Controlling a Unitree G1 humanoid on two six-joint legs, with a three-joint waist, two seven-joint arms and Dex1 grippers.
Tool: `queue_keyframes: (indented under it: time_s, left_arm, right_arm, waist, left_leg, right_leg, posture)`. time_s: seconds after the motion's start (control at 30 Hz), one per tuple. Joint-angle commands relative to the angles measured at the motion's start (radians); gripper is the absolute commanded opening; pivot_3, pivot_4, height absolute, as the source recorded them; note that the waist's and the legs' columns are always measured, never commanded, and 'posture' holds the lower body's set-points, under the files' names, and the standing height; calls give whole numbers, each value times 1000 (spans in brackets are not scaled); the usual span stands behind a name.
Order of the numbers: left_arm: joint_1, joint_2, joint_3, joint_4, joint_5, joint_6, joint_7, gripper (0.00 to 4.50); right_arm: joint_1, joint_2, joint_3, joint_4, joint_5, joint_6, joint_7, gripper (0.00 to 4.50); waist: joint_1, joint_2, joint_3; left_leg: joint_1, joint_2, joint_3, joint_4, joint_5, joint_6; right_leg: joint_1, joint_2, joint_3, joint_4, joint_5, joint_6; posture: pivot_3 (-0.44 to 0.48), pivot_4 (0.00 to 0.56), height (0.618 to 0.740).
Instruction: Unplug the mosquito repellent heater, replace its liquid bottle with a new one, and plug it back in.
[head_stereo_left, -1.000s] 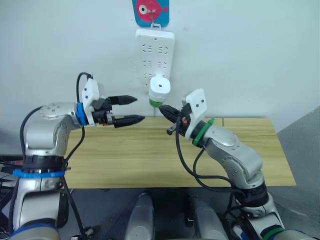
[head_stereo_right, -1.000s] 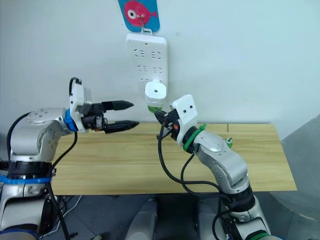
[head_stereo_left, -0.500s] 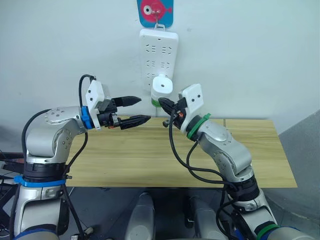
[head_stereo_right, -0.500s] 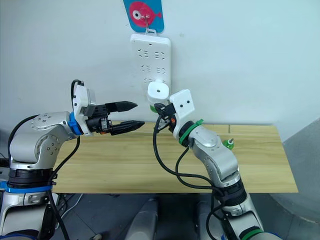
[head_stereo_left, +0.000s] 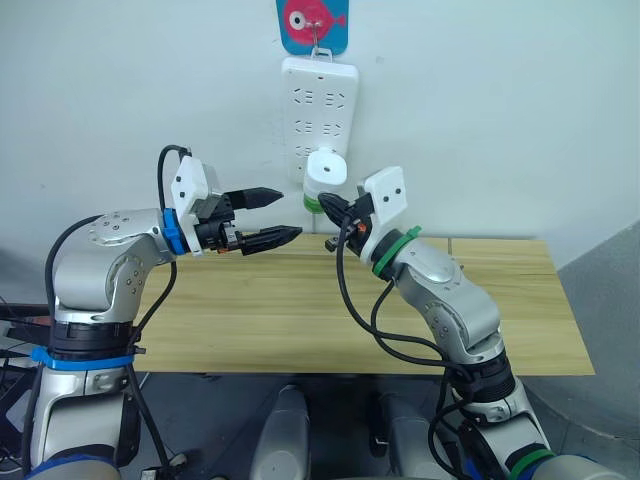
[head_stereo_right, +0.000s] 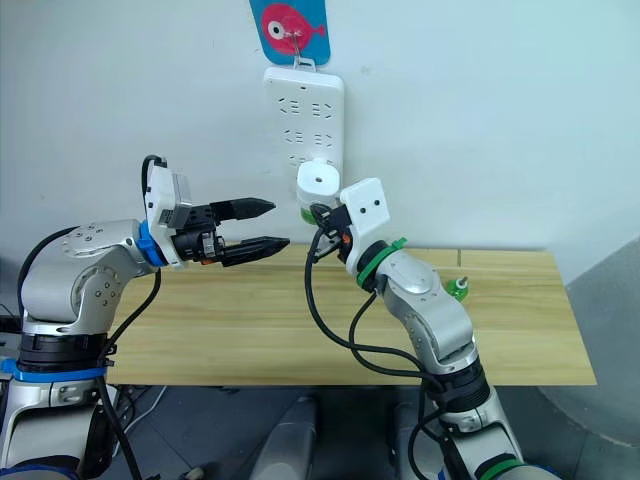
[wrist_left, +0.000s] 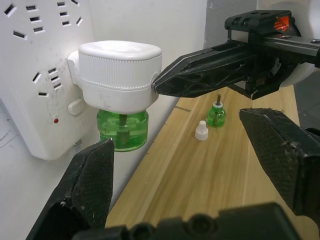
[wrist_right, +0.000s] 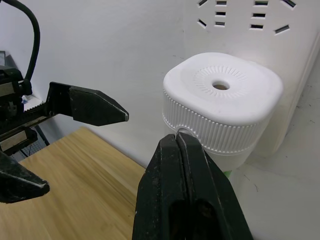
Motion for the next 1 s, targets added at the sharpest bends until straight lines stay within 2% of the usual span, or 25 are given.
queue_keyframes:
  time_s: [0.03,0.3,0.47,0.63,0.73,0.87,1.0]
  left_arm:
    - [-19,-2,0,1,-10,-18,-4,4500]
    - [-39,0,-15,27,1,-31,-14,4500]
    - [-50,28,-27,106,51,-99,-33,4500]
    - [-44,65,-20,162,96,-132,-22,4500]
    - [-42,92,-10,187,144,-140,36,4500]
    - [-38,161,19,269,186,-187,48,4500]
    - [-19,207,45,336,203,-241,37,4500]
  right_arm:
    - [-5,12,-99,-34,3,-4,-65,23]
    - [1,14,-69,-69,41,19,-18,23]
    - [73,-117,23,-186,72,55,124,23]
    - [142,-251,-76,-303,177,116,222,23]
    - [170,-364,-205,-316,240,140,280,588]
    - [218,-546,-409,-235,283,112,378,1991]
    - [273,-662,-520,-109,259,26,451,3427]
  waist:
    - [0,0,0]
    - [1,0,0]
    - [0,0,0]
    - [-2,0,0]
    - [0,0,0]
    - [7,0,0]
    - [16,0,-1]
  left_leg:
    - [0,0,0,0,0,0]
    - [0,0,0,0,3,1]
    - [0,0,0,-3,3,1]
    - [0,1,0,-4,3,1]
    - [0,1,0,-4,3,1]
    - [0,1,0,-4,3,1]
    - [0,1,2,-4,3,1]
  right_leg:
    - [0,0,0,0,0,0]
    - [0,0,-1,0,0,1]
    - [0,0,-1,-1,0,0]
    - [-1,0,-1,-1,0,-2]
    - [0,0,-1,-1,0,0]
    - [0,0,-1,-1,-1,0]
    - [0,0,-1,-2,0,0]
  posture:
    - [318,202,740]
    - [308,205,740]
    - [309,204,740]
    - [318,200,740]
    - [325,195,740]
    - [337,189,740]
    - [348,182,740]
